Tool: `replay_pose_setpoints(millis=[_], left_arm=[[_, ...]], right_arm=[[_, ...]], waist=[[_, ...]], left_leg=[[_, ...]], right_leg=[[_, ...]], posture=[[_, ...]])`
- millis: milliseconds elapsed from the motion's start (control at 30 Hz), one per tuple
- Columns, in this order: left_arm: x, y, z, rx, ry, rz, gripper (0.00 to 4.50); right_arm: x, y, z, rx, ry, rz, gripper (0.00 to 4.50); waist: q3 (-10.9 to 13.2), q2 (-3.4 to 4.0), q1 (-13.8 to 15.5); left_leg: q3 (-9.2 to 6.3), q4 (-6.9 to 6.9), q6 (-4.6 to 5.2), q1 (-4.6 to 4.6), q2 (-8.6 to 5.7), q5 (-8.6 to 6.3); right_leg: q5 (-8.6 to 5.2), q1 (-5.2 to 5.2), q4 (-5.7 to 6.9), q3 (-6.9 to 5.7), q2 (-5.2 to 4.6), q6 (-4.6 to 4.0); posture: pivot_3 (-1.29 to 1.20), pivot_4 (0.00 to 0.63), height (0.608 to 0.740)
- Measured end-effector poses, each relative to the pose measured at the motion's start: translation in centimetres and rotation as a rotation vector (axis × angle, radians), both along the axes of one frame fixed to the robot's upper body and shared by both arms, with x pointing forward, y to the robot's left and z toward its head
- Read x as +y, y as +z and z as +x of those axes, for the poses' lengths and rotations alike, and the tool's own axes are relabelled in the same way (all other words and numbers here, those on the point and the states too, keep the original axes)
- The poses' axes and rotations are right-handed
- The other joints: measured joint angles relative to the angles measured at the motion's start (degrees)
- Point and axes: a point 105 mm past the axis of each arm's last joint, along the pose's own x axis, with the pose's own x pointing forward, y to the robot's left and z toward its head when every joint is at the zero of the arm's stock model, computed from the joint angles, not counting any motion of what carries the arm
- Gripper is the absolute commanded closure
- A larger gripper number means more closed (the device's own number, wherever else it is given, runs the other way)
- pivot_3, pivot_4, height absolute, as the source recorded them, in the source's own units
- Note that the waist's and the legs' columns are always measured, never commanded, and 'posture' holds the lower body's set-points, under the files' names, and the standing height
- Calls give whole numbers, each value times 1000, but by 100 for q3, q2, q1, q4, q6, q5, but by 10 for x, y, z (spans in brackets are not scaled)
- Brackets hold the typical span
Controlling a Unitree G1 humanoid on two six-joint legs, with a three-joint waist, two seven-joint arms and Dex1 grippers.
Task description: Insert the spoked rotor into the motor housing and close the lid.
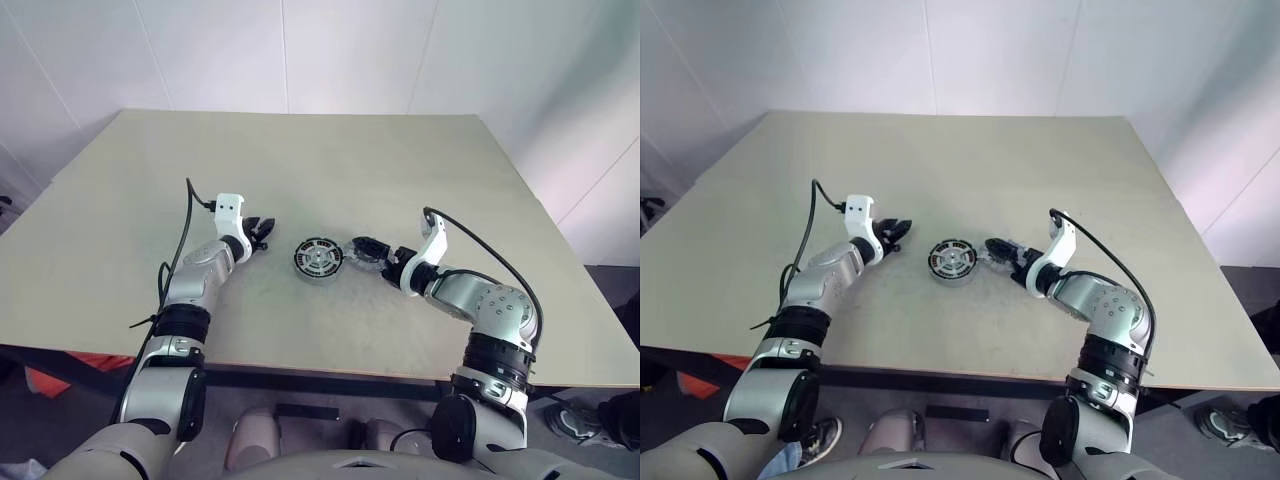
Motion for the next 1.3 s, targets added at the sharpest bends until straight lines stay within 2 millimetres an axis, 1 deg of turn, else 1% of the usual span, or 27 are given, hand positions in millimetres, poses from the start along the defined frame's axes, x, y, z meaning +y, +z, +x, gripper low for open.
replay_pose_setpoints(millis=[67,133,233,300,367,433,500,533,633,667,733,767,867,967,1033,1167,1300], left_arm=[[-1,0,0,0,-1,1,2406],[-1,0,0,0,-3,2,2406],[-2,3,2,-6,-5,5,2406],[-3,5,3,-11,-6,5,2406],[-3,6,4,-14,-6,6,2406],[-3,4,4,-9,-5,8,2406],[-3,3,4,-6,-4,9,2406],[-3,3,4,-6,-3,10,2406],[-1,4,4,-13,2,11,2406],[-1,5,4,-14,3,10,2406],[0,5,4,-14,4,11,2406],[-1,5,4,-14,4,11,2406],[-1,4,4,-14,3,13,2406],[-1,4,4,-14,1,16,2406],[-1,4,4,-14,1,18,2406],[0,5,4,-15,2,24,2406],[3,6,5,-19,6,31,2406]], right_arm=[[4,5,2,-25,17,-2,19],[11,16,1,-67,60,-1,19],[31,49,-4,-189,174,-21,19],[48,67,-9,-254,244,-16,19],[64,73,-18,-278,313,-21,19],[75,72,-24,-282,365,-39,19],[77,69,-26,-276,381,-57,19],[75,66,-26,-275,384,-80,19],[58,53,-21,-315,365,-236,19],[52,49,-20,-354,361,-307,19],[47,40,-19,-422,379,-422,19],[47,37,-19,-461,395,-463,19],[59,28,-15,-585,458,-569,19],[68,14,-8,-654,497,-657,19],[72,10,-3,-676,505,-684,19],[78,7,6,-711,508,-707,19],[80,4,9,-728,517,-723,19]], waist=[[0,0,-1],[1,1,-3],[0,1,-4],[0,1,-2],[0,1,4],[0,0,5],[0,0,15],[0,0,27],[0,-1,58],[0,-1,71],[0,-1,87],[0,-1,81],[0,-2,54],[0,-2,29],[1,-3,13],[0,-3,-1],[0,-4,-8]], left_leg=[[0,-1,1,-11,0,0],[-2,-1,1,-29,0,0],[-5,-1,1,-52,3,0],[-6,-2,1,-52,3,0],[-6,-2,2,-55,2,-1],[-6,-2,2,-58,1,-1],[-7,-1,2,-59,1,-1],[-7,-1,2,-59,0,-1],[-7,2,1,-60,-2,-1],[-7,3,1,-62,-1,-1],[-7,3,1,-65,1,-1],[-7,3,1,-74,2,-1],[-7,3,1,-78,4,-1],[-9,15,3,-77,1,-1],[-10,22,5,-82,1,-2],[-10,24,12,-82,2,-5],[-10,24,18,-82,2,-8]], right_leg=[[1,-10,0,0,1,0],[4,-28,4,0,3,0],[34,-51,7,-1,7,-14],[33,-51,7,-1,8,-14],[29,-50,4,-1,7,-8],[21,-50,3,-1,6,7],[16,-49,3,-1,5,15],[14,-49,3,-1,5,18],[15,-45,3,-1,2,24],[15,-45,4,-1,2,26],[15,-47,5,-1,5,28],[15,-49,6,-1,6,28],[14,-49,7,-3,7,28],[13,-54,7,-3,6,18],[23,-57,8,-4,6,-26],[27,-57,10,-4,6,-40],[27,-56,10,-4,6,-42]], posture=[[0,0,740],[0,0,740],[0,0,740],[0,0,740],[0,0,740],[0,0,740],[0,0,740],[0,0,740],[0,0,740],[0,0,740],[0,0,740],[0,0,740],[0,0,740],[0,0,740],[0,0,740],[0,0,740],[0,0,740]])
